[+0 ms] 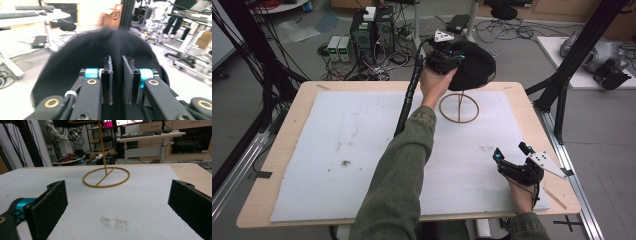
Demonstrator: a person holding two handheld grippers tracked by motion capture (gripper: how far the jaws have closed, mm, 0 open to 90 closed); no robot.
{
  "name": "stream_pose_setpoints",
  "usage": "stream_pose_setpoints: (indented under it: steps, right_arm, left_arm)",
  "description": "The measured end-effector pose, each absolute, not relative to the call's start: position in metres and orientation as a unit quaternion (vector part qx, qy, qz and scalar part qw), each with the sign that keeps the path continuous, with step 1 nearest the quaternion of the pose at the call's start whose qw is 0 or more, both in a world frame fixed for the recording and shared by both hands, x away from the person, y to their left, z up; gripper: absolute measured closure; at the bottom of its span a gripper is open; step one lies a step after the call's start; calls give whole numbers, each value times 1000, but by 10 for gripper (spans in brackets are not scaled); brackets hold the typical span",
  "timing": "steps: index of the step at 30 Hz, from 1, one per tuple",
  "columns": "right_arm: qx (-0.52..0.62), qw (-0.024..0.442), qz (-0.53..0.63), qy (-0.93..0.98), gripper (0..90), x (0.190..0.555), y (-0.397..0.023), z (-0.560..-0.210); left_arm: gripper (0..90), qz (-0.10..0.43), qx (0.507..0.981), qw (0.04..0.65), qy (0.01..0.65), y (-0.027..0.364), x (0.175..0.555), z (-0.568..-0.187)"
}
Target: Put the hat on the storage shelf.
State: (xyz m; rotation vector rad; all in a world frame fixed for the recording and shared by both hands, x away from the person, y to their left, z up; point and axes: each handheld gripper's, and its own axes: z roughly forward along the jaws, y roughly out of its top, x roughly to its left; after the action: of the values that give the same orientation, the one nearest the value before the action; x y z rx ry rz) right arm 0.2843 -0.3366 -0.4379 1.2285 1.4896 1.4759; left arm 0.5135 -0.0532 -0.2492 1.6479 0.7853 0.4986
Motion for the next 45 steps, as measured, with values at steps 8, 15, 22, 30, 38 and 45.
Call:
stream_pose_setpoints:
  steps: [8, 15, 22, 30, 38, 45]
  right_arm:
    - [477, 345, 571, 572, 16, 284, -336, -437]
    - [473, 347, 571, 575, 16, 285, -335, -437]
    - [474, 348, 571, 573, 16, 286, -334, -437]
    - [475, 350, 573, 569, 16, 286, -332, -436]
    - [469, 351, 570, 576, 16, 287, -326, -436]
    - [465, 360, 572, 572, 16, 286, -324, -434]
  left_arm:
    - [603, 202, 706, 586, 343, -51, 514, -254]
    - [389, 206, 701, 592, 340, -50, 514, -255]
    - [264, 221, 695, 596, 335, -43, 510, -256]
    - [249, 223, 692, 604, 326, -23, 488, -265]
    - [241, 227, 685, 619, 310, 7, 461, -265]
    - [233, 239, 683, 624, 297, 42, 428, -263]
